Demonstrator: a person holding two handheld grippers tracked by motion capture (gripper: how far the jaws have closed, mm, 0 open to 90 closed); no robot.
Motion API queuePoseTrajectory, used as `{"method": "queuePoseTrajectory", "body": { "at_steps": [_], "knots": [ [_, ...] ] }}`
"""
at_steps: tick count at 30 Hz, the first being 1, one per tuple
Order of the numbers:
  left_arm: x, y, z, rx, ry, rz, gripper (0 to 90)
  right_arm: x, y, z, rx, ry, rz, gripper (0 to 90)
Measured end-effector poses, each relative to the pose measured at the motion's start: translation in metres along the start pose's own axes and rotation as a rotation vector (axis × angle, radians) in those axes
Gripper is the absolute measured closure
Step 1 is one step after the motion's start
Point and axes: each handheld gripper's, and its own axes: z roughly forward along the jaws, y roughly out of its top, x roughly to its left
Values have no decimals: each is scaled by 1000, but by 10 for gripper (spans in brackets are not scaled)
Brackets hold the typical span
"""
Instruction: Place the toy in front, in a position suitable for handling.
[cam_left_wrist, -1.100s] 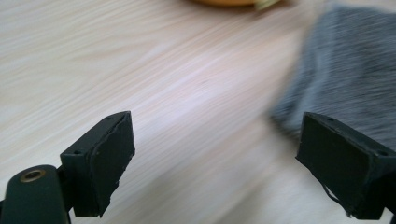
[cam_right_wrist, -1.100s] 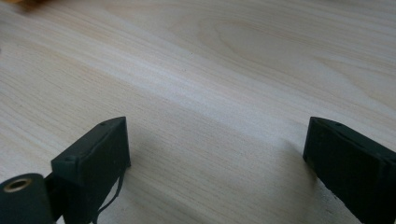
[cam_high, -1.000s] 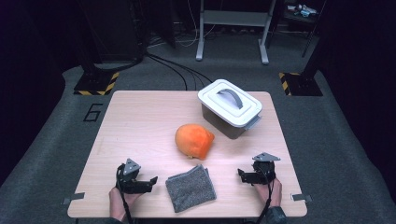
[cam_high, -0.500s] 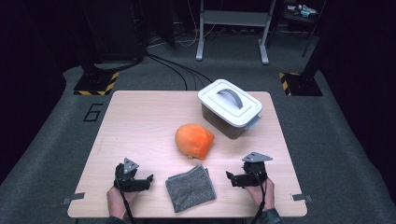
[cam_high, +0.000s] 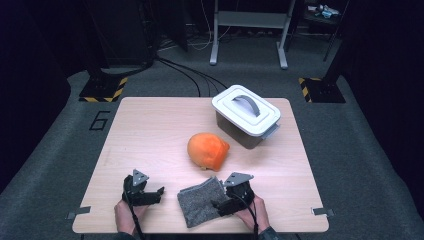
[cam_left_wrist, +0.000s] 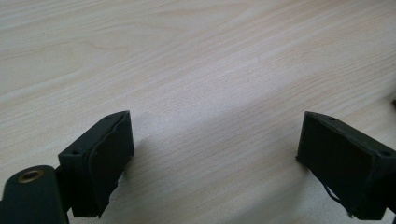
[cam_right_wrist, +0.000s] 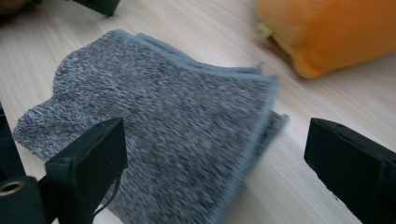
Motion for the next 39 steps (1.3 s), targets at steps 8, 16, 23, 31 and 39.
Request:
{"method": "queuePoseTrajectory", "body": {
  "at_steps": [8, 16, 23, 31, 39],
  "knots": [
    [0, 0, 0, -2, -2, 2, 103, 15, 4, 21, 38, -5, -57, 84],
    [0, 0, 0, -1, -3, 4, 104, 14, -2, 38, 93, -9, -49, 203],
    [0, 0, 0, -1, -3, 4, 104, 10, -9, 35, 52, 12, -49, 341],
    [-1, 0, 1, -8, -1, -4, 104, 5, -12, 31, 24, 14, -14, 649],
    [0, 0, 0, -1, -2, 6, 105, 8, -13, 29, -2, 31, -14, 746]
  ]
}}
